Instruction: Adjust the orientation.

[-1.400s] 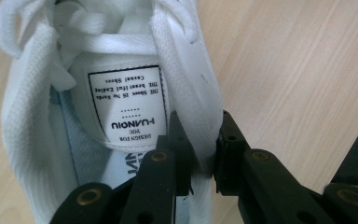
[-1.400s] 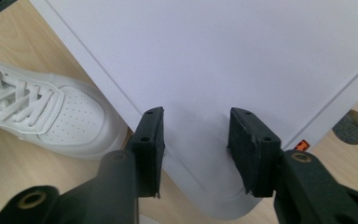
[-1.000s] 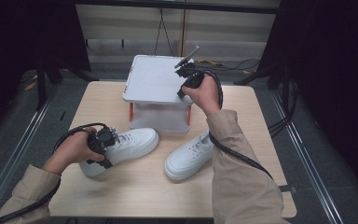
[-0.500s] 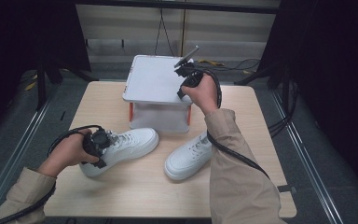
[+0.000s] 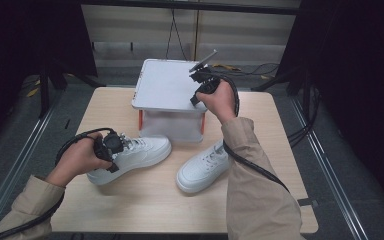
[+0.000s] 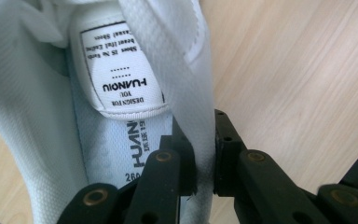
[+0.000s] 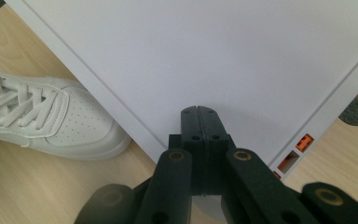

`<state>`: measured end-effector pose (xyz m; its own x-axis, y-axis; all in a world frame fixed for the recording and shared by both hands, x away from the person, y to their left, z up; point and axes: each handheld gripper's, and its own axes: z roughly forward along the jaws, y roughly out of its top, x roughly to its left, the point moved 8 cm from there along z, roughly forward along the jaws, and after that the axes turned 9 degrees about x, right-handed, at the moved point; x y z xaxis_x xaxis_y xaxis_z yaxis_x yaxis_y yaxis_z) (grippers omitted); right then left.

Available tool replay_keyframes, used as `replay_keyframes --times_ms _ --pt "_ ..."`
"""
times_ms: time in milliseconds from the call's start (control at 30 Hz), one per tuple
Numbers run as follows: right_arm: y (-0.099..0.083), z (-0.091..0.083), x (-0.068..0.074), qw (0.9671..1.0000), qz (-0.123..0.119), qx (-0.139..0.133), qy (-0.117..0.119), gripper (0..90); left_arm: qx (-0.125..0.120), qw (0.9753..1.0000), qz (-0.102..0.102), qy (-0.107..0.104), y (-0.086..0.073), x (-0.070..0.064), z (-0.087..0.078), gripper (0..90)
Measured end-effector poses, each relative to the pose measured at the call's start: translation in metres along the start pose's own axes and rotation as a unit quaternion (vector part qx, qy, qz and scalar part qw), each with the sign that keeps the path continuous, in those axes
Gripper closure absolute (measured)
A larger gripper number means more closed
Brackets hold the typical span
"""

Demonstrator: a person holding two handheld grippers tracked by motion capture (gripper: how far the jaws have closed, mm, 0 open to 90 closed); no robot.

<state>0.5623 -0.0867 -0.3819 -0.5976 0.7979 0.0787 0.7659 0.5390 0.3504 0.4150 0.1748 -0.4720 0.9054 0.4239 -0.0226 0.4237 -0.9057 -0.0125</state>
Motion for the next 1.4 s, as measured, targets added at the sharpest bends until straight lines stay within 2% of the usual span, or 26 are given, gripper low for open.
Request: replay_keyframes --times_ms 33,133,167,200,300,333,400,500,600,900,1033,1067,1133,1167,1267,1400 --pt "0.000 0.000 0.000 1.0000 0.000 0.000 0.000 90.0 0.000 1.0000 0.000 0.000 0.000 0.000 0.000 82.9" --pt "-0.001 0.000 -0.001 1.0000 0.000 -0.006 0.003 90.0 -0.017 0.9998 -0.007 0.008 0.008 0.002 -0.017 83.0" --pt "-0.001 0.000 -0.001 1.0000 0.000 -0.006 0.003 90.0 -0.017 0.9998 -0.007 0.008 0.008 0.002 -0.017 83.0" --pt "-0.001 0.000 -0.001 1.0000 -0.001 -0.004 0.001 90.0 -0.028 0.9995 -0.011 0.011 0.013 0.003 -0.027 82.9" --pt "0.000 0.000 0.000 1.0000 -0.006 -0.002 -0.004 90.0 -0.039 0.9989 -0.023 0.016 0.018 0.006 -0.035 82.7" --pt "0.000 0.000 0.001 0.9999 -0.007 0.002 -0.009 90.0 -0.052 0.9981 -0.026 0.019 0.021 0.009 -0.042 82.7" --pt "0.001 0.000 0.002 0.9999 -0.009 0.004 -0.014 90.0 -0.054 0.9979 -0.024 0.024 0.023 0.010 -0.047 82.7" --pt "0.001 0.000 0.002 0.9996 -0.015 0.011 -0.021 90.0 -0.068 0.9970 -0.029 0.022 0.025 0.011 -0.052 82.5" --pt "0.002 0.000 0.003 0.9994 -0.018 0.015 -0.027 90.0 -0.070 0.9970 -0.026 0.019 0.025 0.009 -0.052 82.6" --pt "0.001 0.000 0.003 0.9995 -0.011 0.014 -0.024 90.0 -0.078 0.9966 -0.027 0.006 0.016 0.002 -0.038 82.7" --pt "0.002 0.000 0.003 0.9994 -0.014 0.014 -0.027 90.0 -0.091 0.9955 -0.028 -0.003 0.006 -0.003 -0.023 82.7" --pt "0.002 0.000 0.003 0.9994 -0.013 0.014 -0.027 90.0 -0.090 0.9956 -0.028 -0.005 0.000 -0.005 -0.014 82.7" --pt "0.002 0.000 0.003 0.9995 -0.012 0.014 -0.027 90.0 -0.086 0.9958 -0.029 -0.005 -0.003 -0.006 -0.009 82.6" --pt "0.002 0.000 0.004 0.9994 -0.013 0.014 -0.028 90.0 -0.077 0.9965 -0.030 -0.010 -0.008 -0.009 0.001 82.5" --pt "0.002 0.000 0.004 0.9994 -0.012 0.015 -0.030 90.0 -0.062 0.9974 -0.030 -0.023 -0.013 -0.014 0.017 82.0" --pt "0.003 0.000 0.004 0.9994 -0.010 0.015 -0.029 90.0 -0.037 0.9981 -0.031 -0.039 -0.018 -0.014 0.029 80.4"
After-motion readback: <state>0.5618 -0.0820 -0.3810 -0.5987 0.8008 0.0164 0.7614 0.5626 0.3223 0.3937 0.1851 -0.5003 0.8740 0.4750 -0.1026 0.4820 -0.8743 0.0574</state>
